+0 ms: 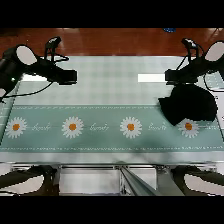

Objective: Fold the shirts.

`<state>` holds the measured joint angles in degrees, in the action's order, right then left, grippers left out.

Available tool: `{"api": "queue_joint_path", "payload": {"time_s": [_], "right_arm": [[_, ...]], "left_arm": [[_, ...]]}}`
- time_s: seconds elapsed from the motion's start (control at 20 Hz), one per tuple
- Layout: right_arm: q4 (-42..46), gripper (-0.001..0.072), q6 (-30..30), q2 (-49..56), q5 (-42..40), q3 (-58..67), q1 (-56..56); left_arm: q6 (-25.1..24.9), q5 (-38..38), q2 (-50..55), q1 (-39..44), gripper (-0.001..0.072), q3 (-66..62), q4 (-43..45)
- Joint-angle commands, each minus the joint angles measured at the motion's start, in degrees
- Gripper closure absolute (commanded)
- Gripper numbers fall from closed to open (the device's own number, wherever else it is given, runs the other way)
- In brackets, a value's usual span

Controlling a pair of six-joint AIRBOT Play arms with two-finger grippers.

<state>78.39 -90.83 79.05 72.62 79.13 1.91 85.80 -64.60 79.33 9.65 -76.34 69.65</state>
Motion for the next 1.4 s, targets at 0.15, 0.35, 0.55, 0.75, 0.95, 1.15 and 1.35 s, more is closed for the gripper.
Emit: {"api": "queue_joint_path", "payload": {"time_s": [0.15,0.35,0.55,0.75,0.95,1.15,1.35], "right_arm": [[0.0,0.0680,0.0,0.0,0.0,0.1,0.0],[0.0,0.0680,0.0,0.0,0.0,0.1,0.0],[0.0,0.0680,0.0,0.0,0.0,0.1,0.0],[0.1,0.0680,0.0,0.0,-2.8,0.1,0.0],[0.0,0.0680,0.0,0.0,-12.4,0.1,0.0],[0.7,0.0410,0.0,-0.1,-16.1,0.1,-0.2],[17.6,0.0295,-0.3,-2.5,-7.4,0.1,-2.7]], "left_arm": [[0.0,0.0,0.0,0.0,0.0690,0.0,0.0],[0.0,0.0,0.0,0.0,0.0690,0.0,0.0],[0.0,0.0,0.0,0.0,0.0690,0.0,0.0],[0.0,1.6,0.0,0.0,0.0690,0.0,-0.2],[0.0,4.8,0.8,0.0,0.0642,0.0,-0.2],[5.0,2.3,1.1,-0.1,0.0198,-1.0,-0.2],[3.3,-6.3,-0.1,-1.7,0.0199,-6.3,1.4]]}}
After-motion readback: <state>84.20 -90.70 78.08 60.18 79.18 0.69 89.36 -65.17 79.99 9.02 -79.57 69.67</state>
